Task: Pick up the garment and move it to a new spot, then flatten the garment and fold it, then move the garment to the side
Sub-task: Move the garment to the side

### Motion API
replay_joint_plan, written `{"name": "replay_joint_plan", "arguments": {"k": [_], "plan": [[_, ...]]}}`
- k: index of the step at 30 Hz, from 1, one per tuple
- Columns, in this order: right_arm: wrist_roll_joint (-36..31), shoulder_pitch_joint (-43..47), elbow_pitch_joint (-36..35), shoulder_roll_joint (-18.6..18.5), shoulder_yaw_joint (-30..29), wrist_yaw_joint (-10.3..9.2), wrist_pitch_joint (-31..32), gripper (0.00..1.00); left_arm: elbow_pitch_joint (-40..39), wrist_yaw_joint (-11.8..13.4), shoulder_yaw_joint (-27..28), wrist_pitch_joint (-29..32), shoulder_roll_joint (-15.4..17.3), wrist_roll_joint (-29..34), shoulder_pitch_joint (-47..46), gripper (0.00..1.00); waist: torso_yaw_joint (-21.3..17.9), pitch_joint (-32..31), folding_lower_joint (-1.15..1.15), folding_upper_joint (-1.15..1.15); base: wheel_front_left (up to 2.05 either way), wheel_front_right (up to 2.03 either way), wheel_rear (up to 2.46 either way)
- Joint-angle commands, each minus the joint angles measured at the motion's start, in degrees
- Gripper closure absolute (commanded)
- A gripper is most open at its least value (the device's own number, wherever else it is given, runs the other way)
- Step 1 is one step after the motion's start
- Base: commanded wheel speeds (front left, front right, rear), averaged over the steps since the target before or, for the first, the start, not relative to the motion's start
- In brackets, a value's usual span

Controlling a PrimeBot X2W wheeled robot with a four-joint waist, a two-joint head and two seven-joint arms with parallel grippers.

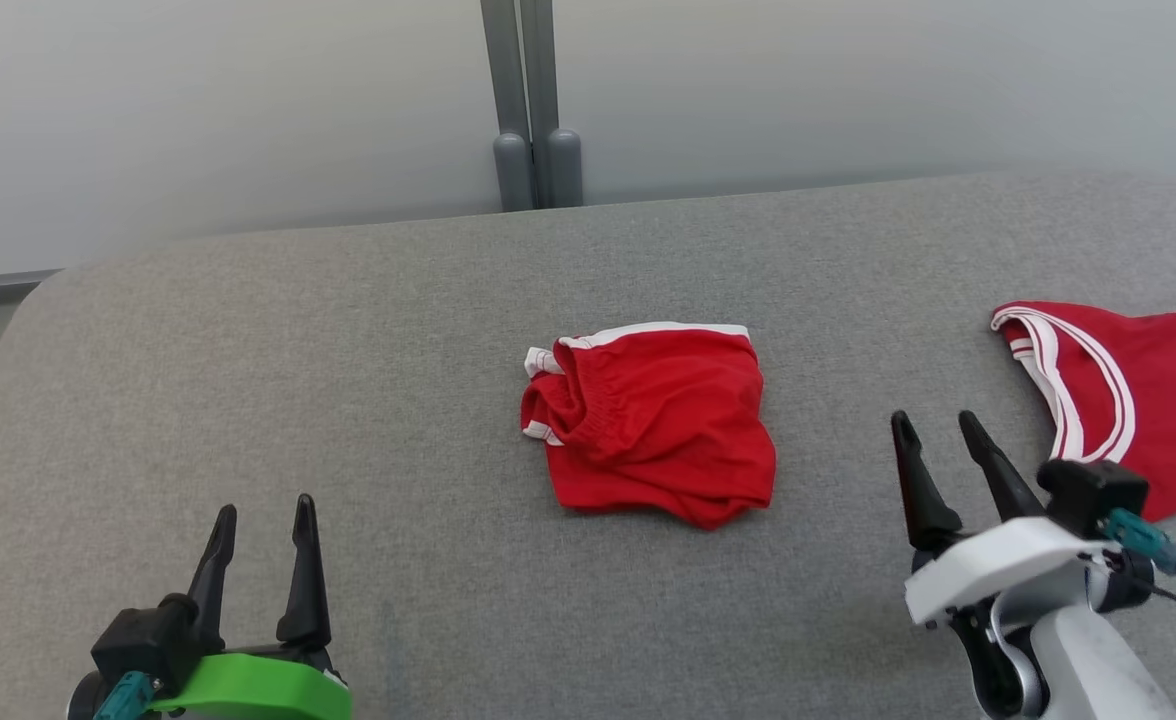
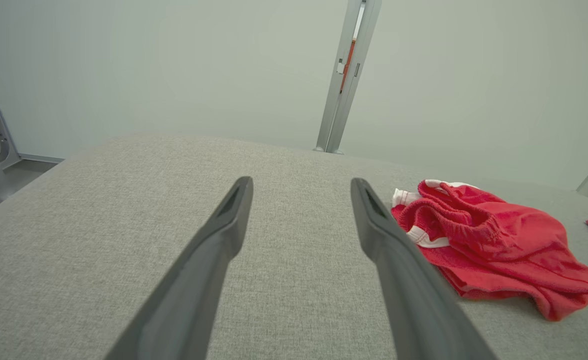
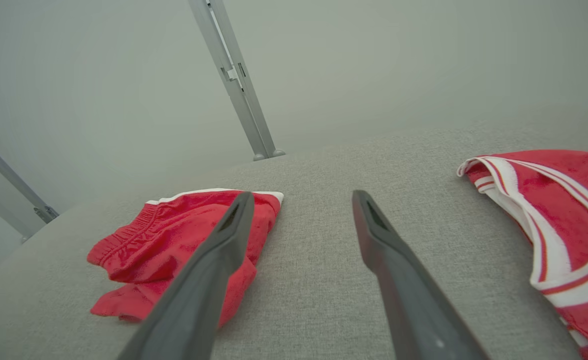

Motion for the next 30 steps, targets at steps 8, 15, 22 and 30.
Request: {"name": "replay_joint_plan", "arguments": {"k": [8, 15, 22, 30], "plan": [[0.4, -12.2, 8.8, 2.4, -0.3, 0.03, 13.2, 0.00, 1.3, -0.4, -0.9, -0.1, -0.3, -0.4, -1.7, 0.00, 3.8, 2.4, 0.00, 0.00, 0.00, 0.00, 0.00], [0.0, -20.3, 18.6, 3.7, -3.5, 0.03, 18.6, 0.00, 2.0, -0.6, -1.5, -0.1, -0.4, -0.8, -3.4, 0.00, 7.7, 5.2, 0.00, 0.00, 0.00, 0.00, 0.00], [0.1, -24.3, 27.9, 4.1, -3.8, 0.03, 20.1, 0.00, 2.4, -0.8, -1.4, -0.1, -0.5, -1.0, -4.7, 0.00, 10.2, 7.1, 0.00, 0.00, 0.00, 0.00, 0.00], [-0.1, -26.0, 37.3, 4.5, -4.4, 0.03, 22.8, 0.00, 2.8, -0.8, -1.5, -0.1, -0.6, -1.1, -5.1, 0.00, 11.0, 7.2, 0.00, 0.00, 0.00, 0.00, 0.00]]}}
